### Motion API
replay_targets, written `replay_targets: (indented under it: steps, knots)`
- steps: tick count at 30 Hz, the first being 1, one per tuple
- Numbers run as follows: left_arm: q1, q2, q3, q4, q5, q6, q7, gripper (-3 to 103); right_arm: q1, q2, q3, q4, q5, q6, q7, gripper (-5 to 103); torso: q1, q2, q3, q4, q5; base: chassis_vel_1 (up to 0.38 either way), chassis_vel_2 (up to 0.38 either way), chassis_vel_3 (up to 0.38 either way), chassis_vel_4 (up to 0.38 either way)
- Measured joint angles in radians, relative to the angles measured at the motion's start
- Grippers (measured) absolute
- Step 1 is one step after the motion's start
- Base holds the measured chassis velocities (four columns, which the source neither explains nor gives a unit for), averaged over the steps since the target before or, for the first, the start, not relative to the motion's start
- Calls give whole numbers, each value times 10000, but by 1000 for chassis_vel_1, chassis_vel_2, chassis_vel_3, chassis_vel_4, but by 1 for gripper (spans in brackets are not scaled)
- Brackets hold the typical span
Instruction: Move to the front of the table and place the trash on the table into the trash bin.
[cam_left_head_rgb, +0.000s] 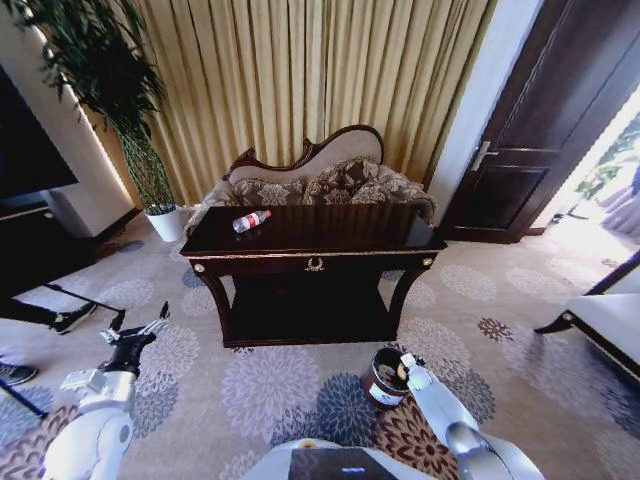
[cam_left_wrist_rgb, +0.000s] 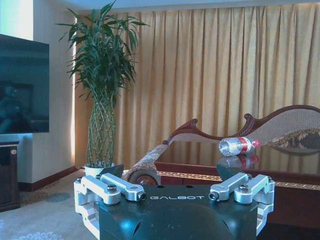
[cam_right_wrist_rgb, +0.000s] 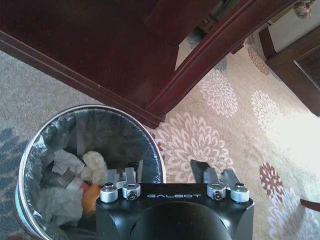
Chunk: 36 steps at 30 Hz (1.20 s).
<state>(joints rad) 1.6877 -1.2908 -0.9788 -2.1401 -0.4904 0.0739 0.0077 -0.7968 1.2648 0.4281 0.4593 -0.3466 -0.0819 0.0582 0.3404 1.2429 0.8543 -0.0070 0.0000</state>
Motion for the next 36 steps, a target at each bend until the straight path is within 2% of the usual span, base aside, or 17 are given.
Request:
replay_targets:
  steps: [1,3,4,5,6,7,8,10,12,17,25,29,30,31,33,34,36]
  knots:
    - [0,0,0,0,0,0,0,100,0,0,0,0,0,0,0,57,0,0,0,0,0,0,0,0,0]
    - [-23,7,9,32,4,21,0,100,-4,55,15,176,393,-26,-89,68,0,0,0,0,0,0,0,0,0]
    - [-23,7,9,32,4,21,0,100,-4,55,15,176,393,-26,-89,68,0,0,0,0,0,0,0,0,0]
    - [-31,10,10,39,5,24,0,100,-29,71,22,308,697,-77,-120,74,0,0,0,0,0,0,0,0,0]
    - [-45,13,13,53,5,33,-1,100,-138,117,52,768,1608,-284,-159,79,0,0,0,-1,1,0,0,0,0]
    - [-45,13,13,53,5,33,-1,100,-138,117,52,768,1608,-284,-159,79,0,0,0,-1,1,0,0,0,0]
    - [-59,17,17,71,7,39,-1,100,-287,176,182,1549,2559,-636,-165,85,0,0,0,-2,5,0,0,0,0]
    - [-92,18,48,122,29,52,-3,100,-518,293,627,3048,3592,-1189,-182,95,0,0,-1,4,-2,0,0,0,0]
    - [-107,18,74,151,109,61,-11,100,-584,361,910,3643,3690,-1286,-230,99,0,0,-1,6,-2,0,0,0,0]
    - [-87,41,87,138,215,177,-51,100,-834,433,1903,5661,3601,-1374,-324,100,0,0,0,-2,-2,0,0,0,0]
    - [-213,87,144,128,205,282,-117,100,-1714,298,2686,10359,5006,-2149,-180,100,0,0,-1,-1,-2,0,0,0,0]
    - [-212,48,168,44,205,295,-154,100,-1922,216,2741,11574,5703,-2293,-2,100,0,0,0,0,1,0,0,0,0]
    - [-211,18,178,12,201,296,-185,100,-2035,192,2710,12160,6283,-2387,134,100,0,0,-1,-2,0,0,0,0,0]
    - [-211,18,178,12,201,296,-185,100,-2035,192,2710,12160,6283,-2387,134,100,0,0,-1,-2,0,0,0,0,0]
    - [-255,-46,251,-31,176,303,-302,100,-2200,266,2387,13219,7971,-2499,421,100,0,0,0,-2,0,0,0,0,0]
    - [-255,-46,251,-31,176,303,-302,100,-2200,266,2387,13219,7971,-2499,421,100,0,0,0,-2,0,0,0,0,0]
    - [-360,-52,317,-74,100,362,-412,100,-2316,531,1933,13864,9324,-2387,475,100,0,0,-1,4,-2,0,0,0,0]
